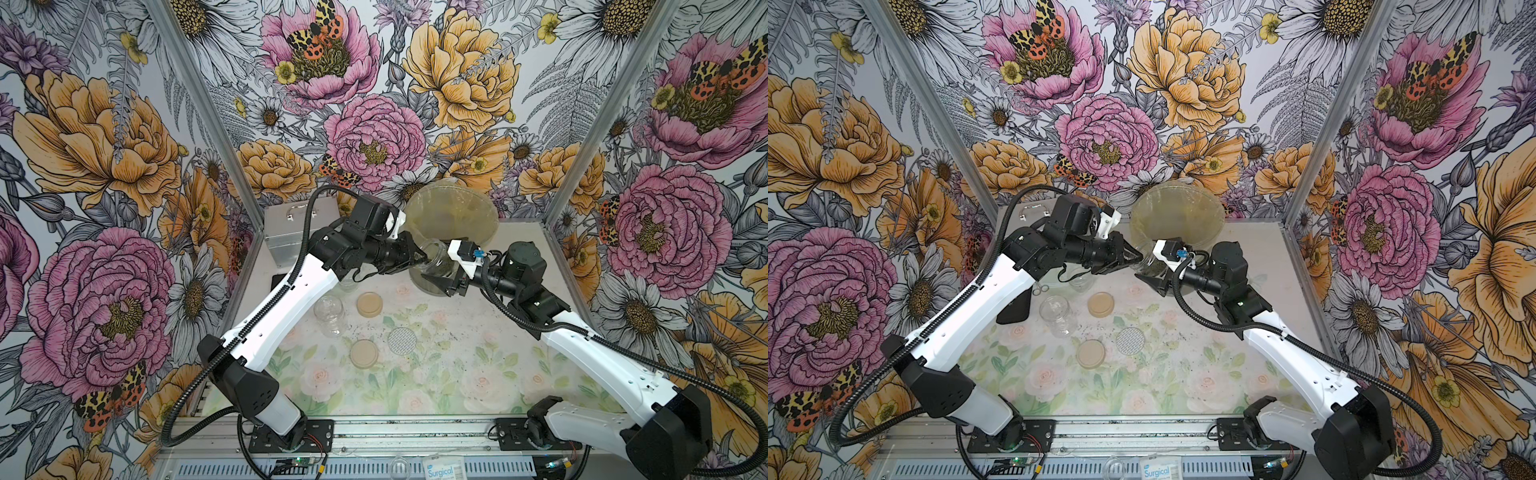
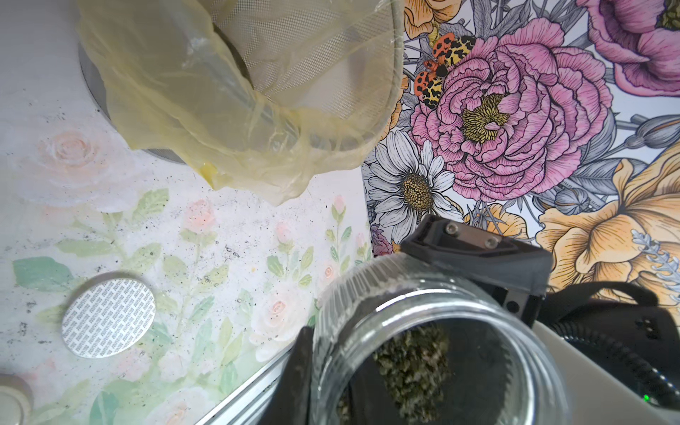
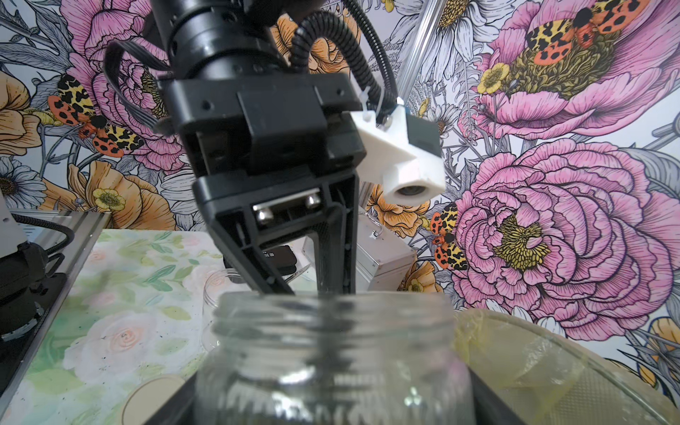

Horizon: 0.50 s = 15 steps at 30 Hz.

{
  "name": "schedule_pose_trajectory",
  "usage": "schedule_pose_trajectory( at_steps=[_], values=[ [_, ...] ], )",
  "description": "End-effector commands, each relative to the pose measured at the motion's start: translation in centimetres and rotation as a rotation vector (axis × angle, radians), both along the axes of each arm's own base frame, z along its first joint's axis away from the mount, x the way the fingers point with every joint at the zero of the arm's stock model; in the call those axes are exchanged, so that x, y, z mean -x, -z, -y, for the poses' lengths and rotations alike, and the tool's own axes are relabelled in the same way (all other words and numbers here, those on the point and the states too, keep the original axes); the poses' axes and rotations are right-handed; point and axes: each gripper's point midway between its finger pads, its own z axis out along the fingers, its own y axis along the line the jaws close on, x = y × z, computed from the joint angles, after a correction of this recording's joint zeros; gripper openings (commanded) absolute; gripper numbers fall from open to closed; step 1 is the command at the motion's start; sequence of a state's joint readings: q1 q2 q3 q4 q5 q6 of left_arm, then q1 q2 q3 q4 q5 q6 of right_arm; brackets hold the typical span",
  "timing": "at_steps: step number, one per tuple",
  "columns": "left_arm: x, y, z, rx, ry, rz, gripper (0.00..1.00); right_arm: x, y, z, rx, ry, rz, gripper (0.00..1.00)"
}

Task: Empty moldy tea leaves from jars
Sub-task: Adjust the jar.

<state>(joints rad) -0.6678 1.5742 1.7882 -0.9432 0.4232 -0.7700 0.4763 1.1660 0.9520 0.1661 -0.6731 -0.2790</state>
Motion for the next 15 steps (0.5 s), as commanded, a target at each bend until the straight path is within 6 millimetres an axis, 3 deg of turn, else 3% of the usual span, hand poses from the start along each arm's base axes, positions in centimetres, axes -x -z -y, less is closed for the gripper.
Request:
schedule_pose_trajectory(
  at_steps=[1, 3, 10, 12, 13, 15],
  values=[
    [0.1, -1.1, 1.1, 0.039, 0.033, 0.019, 0.07, 0.0, -2.4, -0.1, -0.047, -0.003, 0.052, 0.06],
    [0.0, -1.2, 1.1, 0.041, 0.034, 0.023, 0.00, 0.2, -2.2, -0.2, -0.033, -0.010, 0.060, 0.15],
    [0.0, -2.0, 0.9, 0.064, 0.041, 0.025, 0.00, 0.4, -2.8, 0.4, -0.051, 0.024, 0.115, 0.42],
    [0.0, -2.1, 0.9, 0.069, 0.043, 0.024, 0.00, 0.4, -3.4, 0.7, -0.066, 0.034, 0.124, 0.56],
    [0.0, -2.2, 0.9, 0.071, 0.043, 0.025, 0.00, 0.4, -3.6, 0.8, -0.073, 0.036, 0.127, 0.68],
    [-0.1, -2.2, 0.8, 0.068, 0.041, 0.026, 0.00, 0.5, -3.9, 1.1, -0.078, 0.037, 0.132, 0.71]
  ],
)
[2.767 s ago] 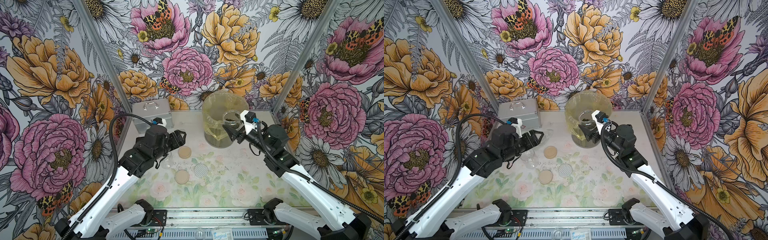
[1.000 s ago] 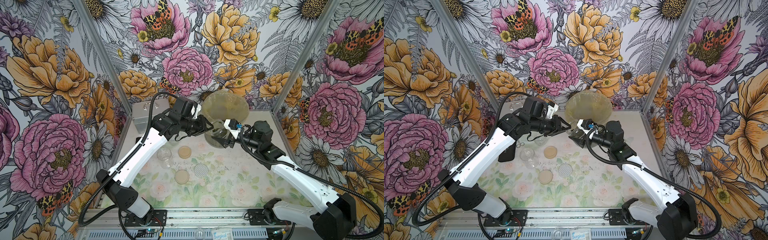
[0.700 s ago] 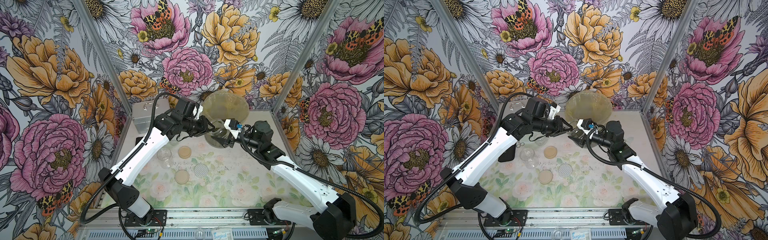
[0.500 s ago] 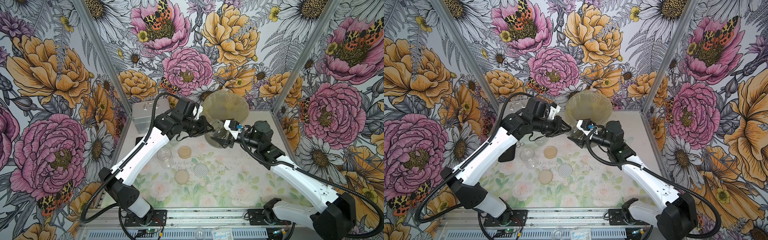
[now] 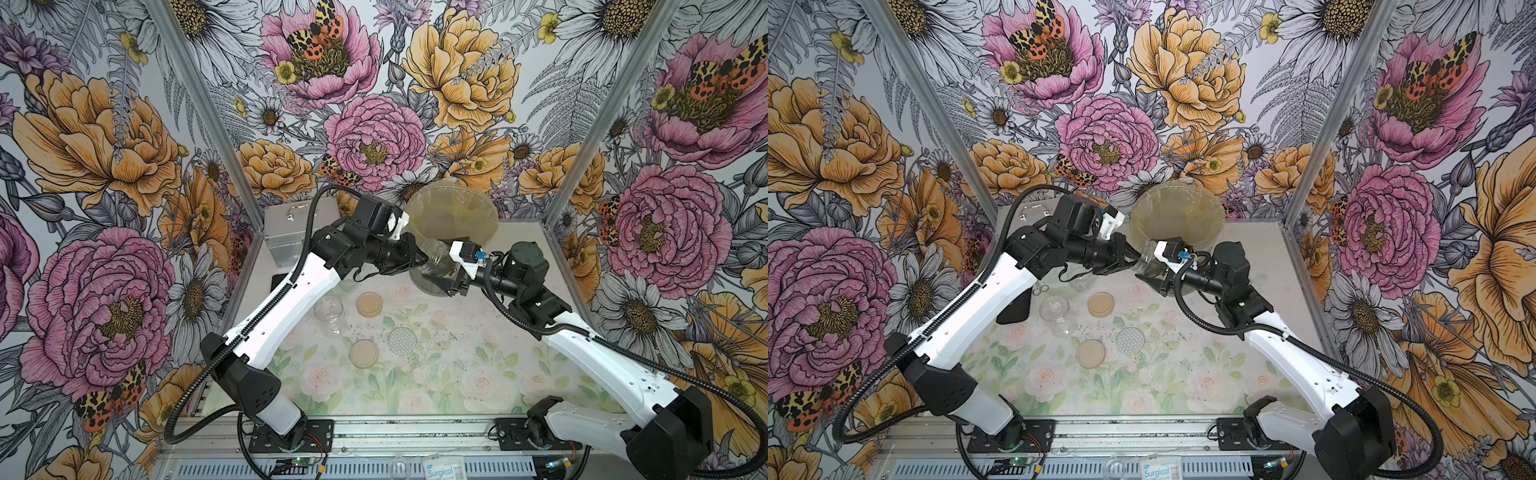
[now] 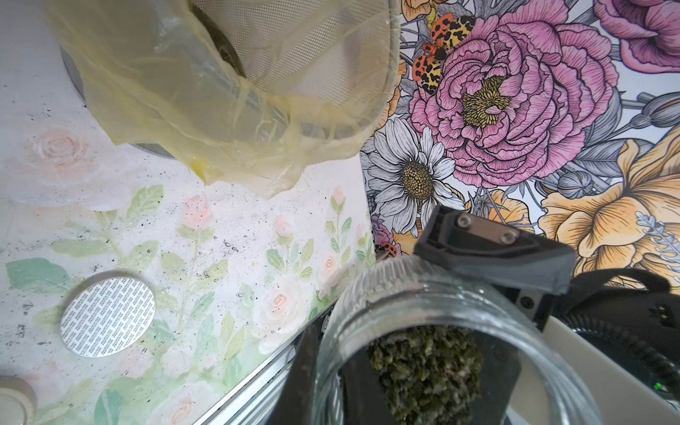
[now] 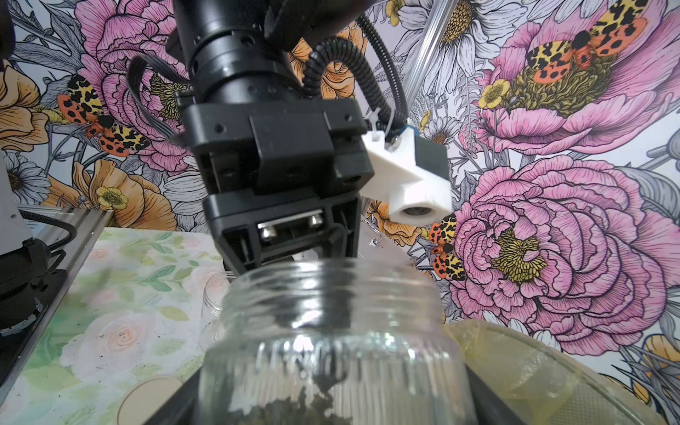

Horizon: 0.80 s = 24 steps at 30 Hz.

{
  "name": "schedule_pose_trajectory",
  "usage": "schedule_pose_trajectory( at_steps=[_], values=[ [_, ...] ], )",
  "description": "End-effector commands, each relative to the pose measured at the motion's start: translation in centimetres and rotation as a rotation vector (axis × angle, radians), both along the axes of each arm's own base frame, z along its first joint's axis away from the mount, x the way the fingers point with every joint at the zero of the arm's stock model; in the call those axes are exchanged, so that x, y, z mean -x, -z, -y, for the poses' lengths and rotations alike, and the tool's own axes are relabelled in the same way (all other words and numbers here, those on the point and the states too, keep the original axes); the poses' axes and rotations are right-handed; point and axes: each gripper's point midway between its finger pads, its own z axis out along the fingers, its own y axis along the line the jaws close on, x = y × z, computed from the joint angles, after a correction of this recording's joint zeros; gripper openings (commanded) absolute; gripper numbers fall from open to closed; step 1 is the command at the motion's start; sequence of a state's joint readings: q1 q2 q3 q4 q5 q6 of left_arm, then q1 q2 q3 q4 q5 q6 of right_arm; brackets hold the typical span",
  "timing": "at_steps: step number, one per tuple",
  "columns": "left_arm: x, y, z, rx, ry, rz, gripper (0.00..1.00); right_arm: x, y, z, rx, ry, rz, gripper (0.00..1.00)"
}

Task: Empty moldy tea leaves from jars
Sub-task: Adjust the jar.

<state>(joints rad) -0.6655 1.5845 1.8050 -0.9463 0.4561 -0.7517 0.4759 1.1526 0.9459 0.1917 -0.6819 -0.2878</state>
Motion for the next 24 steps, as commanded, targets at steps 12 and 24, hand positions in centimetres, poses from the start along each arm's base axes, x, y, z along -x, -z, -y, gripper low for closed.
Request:
schedule_pose_trajectory(
  at_steps=[12, 24],
  values=[
    [-0.5, -1.5, -0.4, 0.008, -0.006, 0.018, 0.00, 0.4, -2.7, 1.7, -0.057, 0.049, 0.081, 0.85],
    [-0.6, -1.5, -0.7, -0.027, -0.001, 0.026, 0.00, 0.8, -2.1, 2.0, -0.035, 0.038, 0.071, 1.00]
  ],
)
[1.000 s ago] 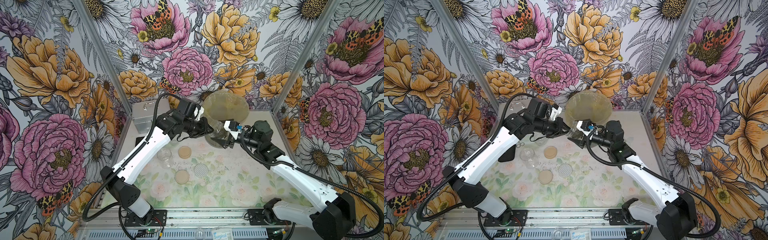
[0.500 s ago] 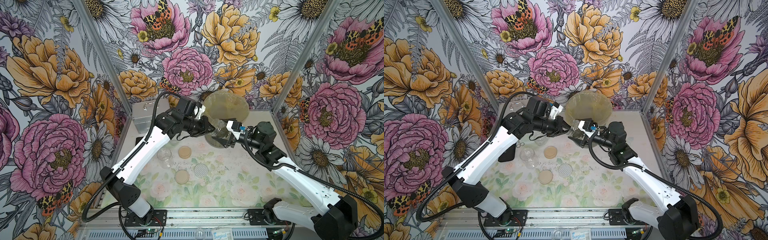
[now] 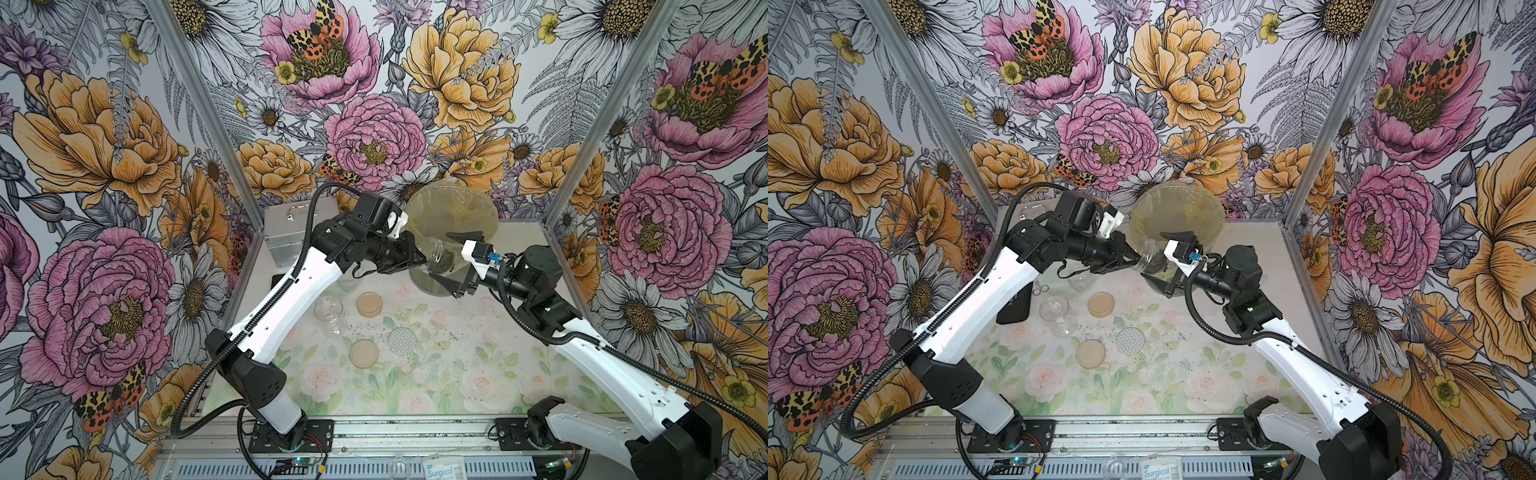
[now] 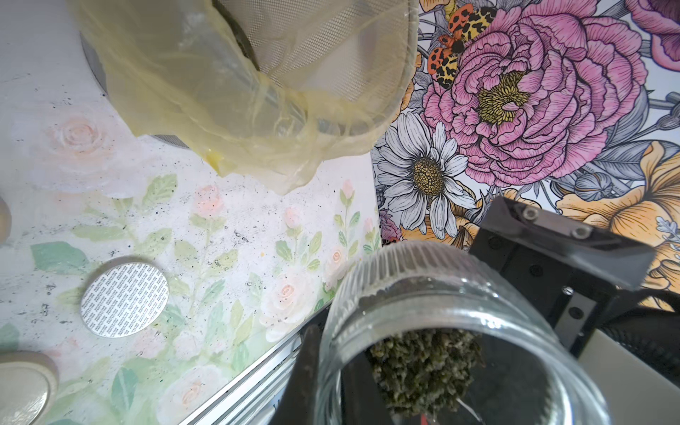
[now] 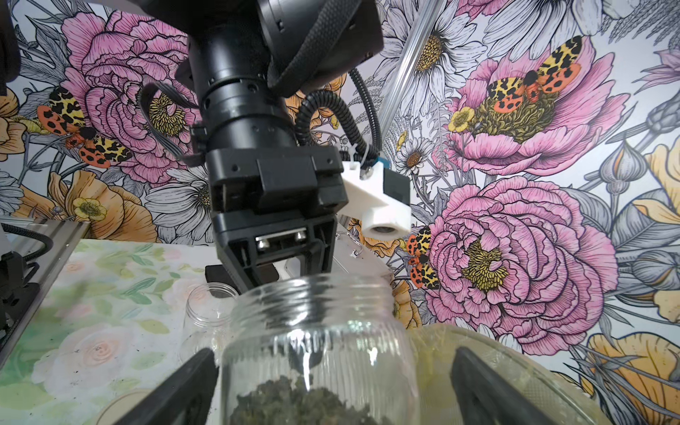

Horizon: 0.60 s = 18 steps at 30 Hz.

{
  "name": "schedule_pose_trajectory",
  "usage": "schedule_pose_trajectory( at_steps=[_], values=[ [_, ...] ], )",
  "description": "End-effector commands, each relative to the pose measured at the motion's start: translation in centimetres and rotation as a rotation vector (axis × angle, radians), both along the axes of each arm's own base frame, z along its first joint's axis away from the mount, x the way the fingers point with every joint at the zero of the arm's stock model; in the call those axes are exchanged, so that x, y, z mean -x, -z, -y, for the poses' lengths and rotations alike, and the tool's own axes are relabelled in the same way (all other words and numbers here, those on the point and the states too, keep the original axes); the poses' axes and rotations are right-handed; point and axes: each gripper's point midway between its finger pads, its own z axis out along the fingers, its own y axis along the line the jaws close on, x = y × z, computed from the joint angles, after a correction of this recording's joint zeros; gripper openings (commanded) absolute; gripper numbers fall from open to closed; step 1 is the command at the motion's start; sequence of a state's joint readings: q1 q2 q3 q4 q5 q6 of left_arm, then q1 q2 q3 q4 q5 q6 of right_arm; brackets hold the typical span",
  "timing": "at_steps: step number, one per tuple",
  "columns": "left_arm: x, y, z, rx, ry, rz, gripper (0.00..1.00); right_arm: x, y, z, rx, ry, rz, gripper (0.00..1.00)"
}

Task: Empty moldy tea leaves from jars
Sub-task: Adjust the jar.

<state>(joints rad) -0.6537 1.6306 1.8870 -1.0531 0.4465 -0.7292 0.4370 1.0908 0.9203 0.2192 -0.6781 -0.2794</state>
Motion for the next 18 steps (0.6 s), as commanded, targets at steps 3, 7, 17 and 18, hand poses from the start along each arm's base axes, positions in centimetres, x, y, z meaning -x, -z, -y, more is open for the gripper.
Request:
schedule_pose_trajectory(
  at_steps=[3, 7, 17, 18],
  values=[
    [-0.2, -2.3, 0.3, 0.037, 0.017, 0.063, 0.00, 0.5, 0.0, 0.0, 0.007, -0.021, 0.013, 1.00],
    [0.1, -2.7, 0.4, 0.047, 0.030, 0.065, 0.00, 0.2, 0.5, 0.4, 0.029, -0.019, 0.020, 1.00],
    [0.1, -3.2, 0.2, 0.058, 0.028, 0.069, 0.00, 0.6, 1.0, 0.0, 0.023, -0.094, 0.011, 0.89],
    [0.1, -3.2, 0.2, 0.060, 0.029, 0.069, 0.00, 0.6, 0.9, -0.1, 0.018, -0.095, 0.014, 0.89]
  ],
)
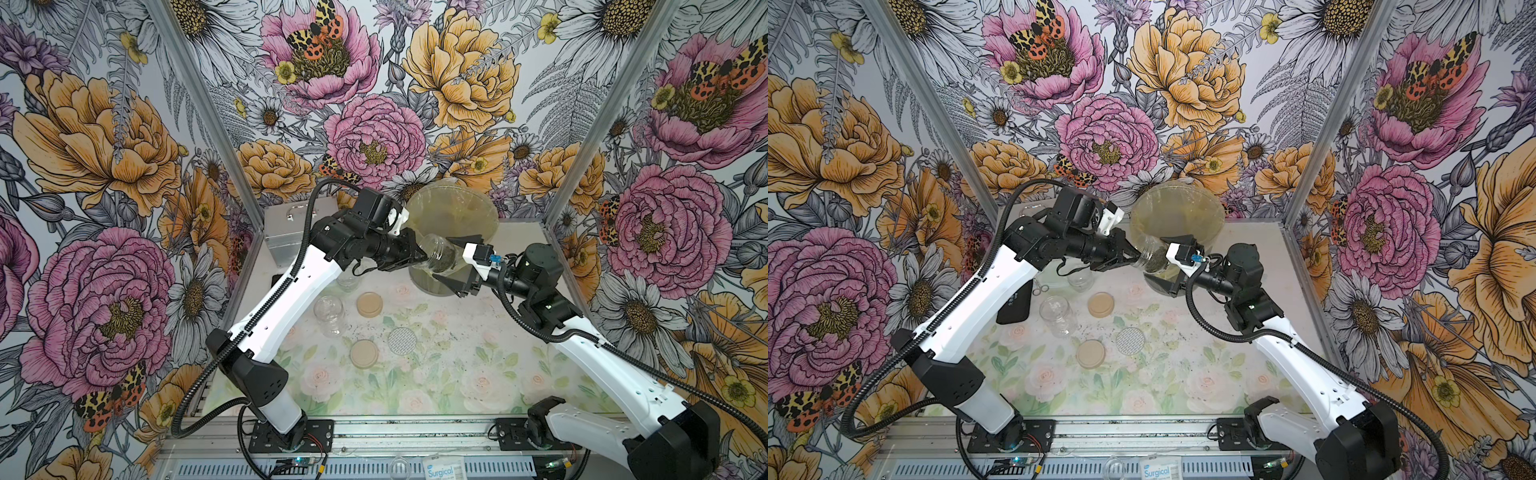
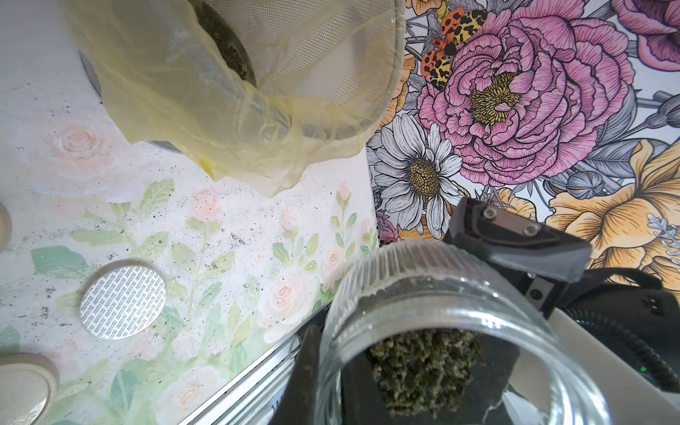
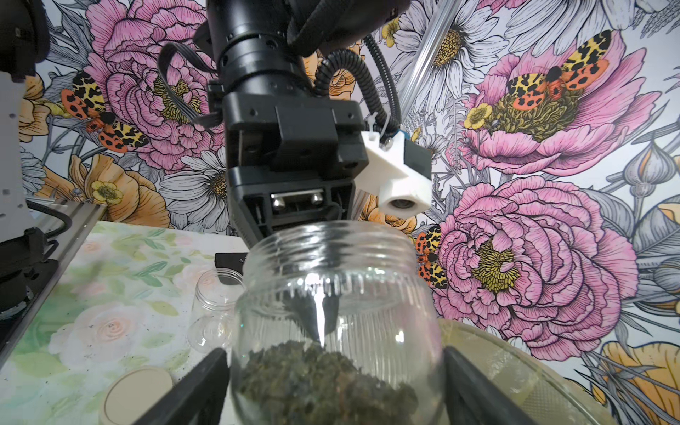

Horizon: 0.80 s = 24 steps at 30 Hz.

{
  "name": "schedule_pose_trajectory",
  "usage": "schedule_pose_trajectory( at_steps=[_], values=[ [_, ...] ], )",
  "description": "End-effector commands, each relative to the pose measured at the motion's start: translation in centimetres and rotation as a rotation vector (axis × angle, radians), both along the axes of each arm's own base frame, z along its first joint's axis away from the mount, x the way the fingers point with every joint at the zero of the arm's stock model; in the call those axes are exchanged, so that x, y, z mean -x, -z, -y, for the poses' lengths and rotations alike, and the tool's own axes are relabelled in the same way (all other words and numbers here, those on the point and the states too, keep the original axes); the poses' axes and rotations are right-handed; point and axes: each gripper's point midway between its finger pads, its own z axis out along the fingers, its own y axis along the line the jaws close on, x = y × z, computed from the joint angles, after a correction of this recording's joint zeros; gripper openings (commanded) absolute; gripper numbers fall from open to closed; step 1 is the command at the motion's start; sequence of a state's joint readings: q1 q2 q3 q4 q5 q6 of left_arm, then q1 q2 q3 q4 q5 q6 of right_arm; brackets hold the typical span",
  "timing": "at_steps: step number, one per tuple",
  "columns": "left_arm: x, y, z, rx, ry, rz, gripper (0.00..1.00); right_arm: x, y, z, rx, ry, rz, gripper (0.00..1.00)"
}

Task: Empty moldy tea leaves from jars
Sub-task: Adjust the jar.

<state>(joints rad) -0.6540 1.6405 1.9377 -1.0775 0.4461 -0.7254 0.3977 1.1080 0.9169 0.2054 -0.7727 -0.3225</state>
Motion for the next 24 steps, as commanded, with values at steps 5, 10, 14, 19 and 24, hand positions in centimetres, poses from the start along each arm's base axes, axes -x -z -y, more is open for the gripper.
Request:
schedule_pose_trajectory(
  at_steps=[5, 10, 14, 19, 24],
  values=[
    [0.1, -2.2, 0.4, 0.054, 0.030, 0.052, 0.00, 0.4, -0.8, -0.7, -0.033, -0.058, 0.011, 0.88],
    [0.3, -2.2, 0.5, 0.055, 0.035, 0.050, 0.00, 0.2, -0.8, -1.2, -0.034, -0.079, 0.007, 0.84],
    [0.5, -2.1, 0.7, 0.055, 0.041, 0.046, 0.00, 0.2, -0.9, -1.5, -0.035, -0.091, 0.010, 0.82],
    [0.5, -1.8, 0.9, 0.053, 0.048, 0.041, 0.00, 0.3, -1.3, -1.8, -0.047, -0.102, 0.014, 0.92],
    [0.3, -2.1, 0.8, 0.053, 0.039, 0.049, 0.00, 0.4, -1.4, -1.9, -0.042, -0.111, 0.013, 0.78]
  ],
)
